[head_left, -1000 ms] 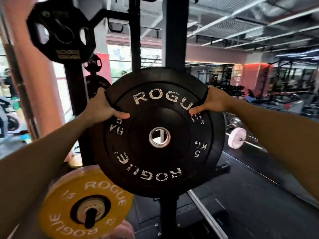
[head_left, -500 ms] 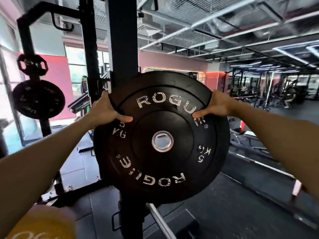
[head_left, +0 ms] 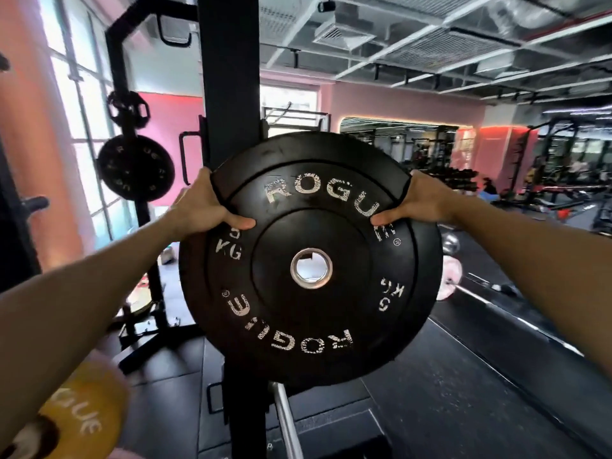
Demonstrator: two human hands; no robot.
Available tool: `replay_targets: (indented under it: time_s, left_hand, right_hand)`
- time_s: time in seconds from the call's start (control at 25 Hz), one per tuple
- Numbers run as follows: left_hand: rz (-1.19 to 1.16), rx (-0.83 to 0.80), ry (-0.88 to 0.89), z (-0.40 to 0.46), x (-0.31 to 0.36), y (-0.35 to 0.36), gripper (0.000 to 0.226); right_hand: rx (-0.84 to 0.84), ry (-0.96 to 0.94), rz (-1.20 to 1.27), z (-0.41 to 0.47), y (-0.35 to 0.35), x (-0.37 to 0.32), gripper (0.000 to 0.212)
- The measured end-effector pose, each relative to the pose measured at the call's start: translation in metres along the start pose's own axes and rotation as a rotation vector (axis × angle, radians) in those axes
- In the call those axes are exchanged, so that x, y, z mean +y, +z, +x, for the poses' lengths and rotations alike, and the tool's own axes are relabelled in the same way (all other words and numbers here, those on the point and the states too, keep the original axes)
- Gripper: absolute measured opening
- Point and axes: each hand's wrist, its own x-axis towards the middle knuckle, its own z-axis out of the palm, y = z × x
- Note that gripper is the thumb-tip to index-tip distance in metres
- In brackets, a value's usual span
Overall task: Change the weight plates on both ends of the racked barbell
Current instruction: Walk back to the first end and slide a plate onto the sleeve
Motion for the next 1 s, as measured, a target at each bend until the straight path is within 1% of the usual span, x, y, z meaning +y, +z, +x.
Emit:
replay_targets:
  time_s: [0.16,0.28,0.36,0.48,0.56,0.72,0.88,0.92,1.0]
  left_hand:
    - [0.096,0.071,-0.096,-0.034,0.031,0.017,0.096]
    - [0.123,0.118,-0.162,-0.060,0.049,0.023,0.099]
    - [0.157,0.151,-0.191,-0.081,0.061,0.029,0.093]
    - [0.141,0.159,-0.215,-0.114,0.066,0.035,0.087]
    - [0.134,0.155,-0.212,-0.137,0.067,0.042,0.087]
    - [0.102,0.183,-0.197,-0.186,0.043,0.066,0.085]
    - [0.105,0.185,-0.155,-0.231,-0.001,0.105,0.099]
    - [0.106,0.196,-0.152,-0.241,-0.014,0.114,0.098]
    - [0.092,0.200,-0.170,-0.261,-0.045,0.137,0.095]
  right_hand:
    - [-0.041,-0.136,-0.006,0.003,-0.009,0.035,0.093]
    - [-0.081,-0.223,0.026,-0.003,-0.013,0.050,0.088]
    - [-0.118,-0.237,0.088,-0.013,-0.014,0.058,0.083]
    - [-0.135,-0.245,0.117,-0.028,-0.002,0.067,0.089]
    - [-0.144,-0.240,0.128,-0.042,0.012,0.076,0.087]
    - [-0.146,-0.248,0.145,-0.079,0.048,0.093,0.079]
    - [-0.107,-0.243,0.101,-0.115,0.107,0.125,0.094]
    - [-0.108,-0.237,0.106,-0.123,0.121,0.133,0.094]
    - [-0.116,-0.221,0.101,-0.140,0.154,0.150,0.086]
